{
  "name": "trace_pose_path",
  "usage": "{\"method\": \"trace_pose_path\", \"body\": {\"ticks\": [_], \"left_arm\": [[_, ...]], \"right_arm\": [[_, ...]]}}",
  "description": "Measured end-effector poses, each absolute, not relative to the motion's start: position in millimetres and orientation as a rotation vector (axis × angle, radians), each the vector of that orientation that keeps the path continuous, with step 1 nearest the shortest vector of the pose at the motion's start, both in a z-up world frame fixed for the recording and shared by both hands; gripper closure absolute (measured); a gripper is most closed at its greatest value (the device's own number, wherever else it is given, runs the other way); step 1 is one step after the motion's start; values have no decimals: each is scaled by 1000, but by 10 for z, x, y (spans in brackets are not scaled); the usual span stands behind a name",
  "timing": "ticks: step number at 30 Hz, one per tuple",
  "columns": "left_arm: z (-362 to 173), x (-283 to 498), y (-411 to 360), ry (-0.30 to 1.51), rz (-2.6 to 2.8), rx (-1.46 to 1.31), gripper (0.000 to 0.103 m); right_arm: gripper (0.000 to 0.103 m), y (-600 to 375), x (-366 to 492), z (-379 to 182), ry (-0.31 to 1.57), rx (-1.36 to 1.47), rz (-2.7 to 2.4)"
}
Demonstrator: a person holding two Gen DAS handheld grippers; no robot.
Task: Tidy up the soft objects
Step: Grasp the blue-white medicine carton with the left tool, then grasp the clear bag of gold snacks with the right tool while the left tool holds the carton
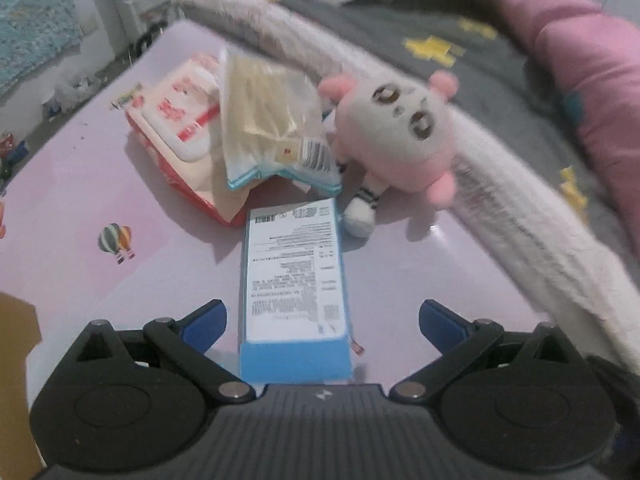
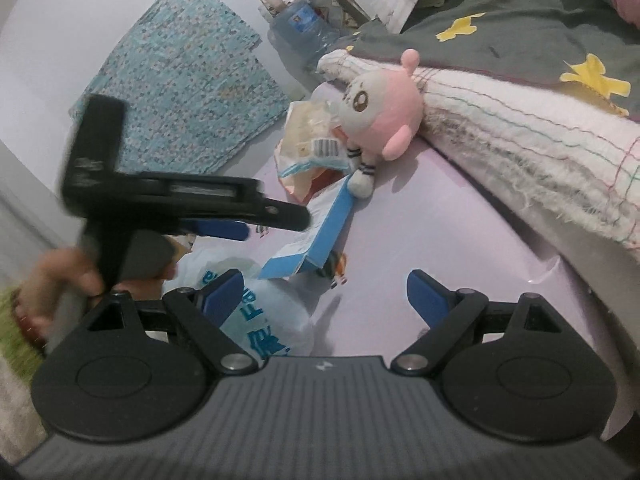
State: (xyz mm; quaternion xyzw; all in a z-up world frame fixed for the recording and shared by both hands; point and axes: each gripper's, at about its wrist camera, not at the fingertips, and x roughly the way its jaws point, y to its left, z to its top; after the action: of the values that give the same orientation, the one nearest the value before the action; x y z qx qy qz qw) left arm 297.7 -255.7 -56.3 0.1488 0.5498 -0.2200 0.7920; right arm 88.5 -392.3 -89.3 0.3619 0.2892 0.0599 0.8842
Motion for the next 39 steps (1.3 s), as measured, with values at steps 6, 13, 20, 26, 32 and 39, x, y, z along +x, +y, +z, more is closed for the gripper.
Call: {"method": "trace_pose_path", "body": {"ticks": [6,13,20,26,32,39], "left_arm": [[-873,3292,-2658,1264,-413,337,2],[-1075,3407,-2667,1317,-393,320,5],[-1170,3465,-2564,1338,-363,257,13],[-1056,3463,-2470,1332,-349,199,30],[-812,3344,-2338,1317,-363,116,30],[-308,3119,-2139,1233,-419,-33,30]], "right_arm": [[14,-3999,914,-1007,616,778,117],[14,-4030,939,-1118,632,806,109],[14,-4013,922,-1118,630,803,110],[14,-4024,865,-1084,616,804,107],[14,-4034,759,-993,588,796,98],[14,-4107,632,-776,508,787,88]]}}
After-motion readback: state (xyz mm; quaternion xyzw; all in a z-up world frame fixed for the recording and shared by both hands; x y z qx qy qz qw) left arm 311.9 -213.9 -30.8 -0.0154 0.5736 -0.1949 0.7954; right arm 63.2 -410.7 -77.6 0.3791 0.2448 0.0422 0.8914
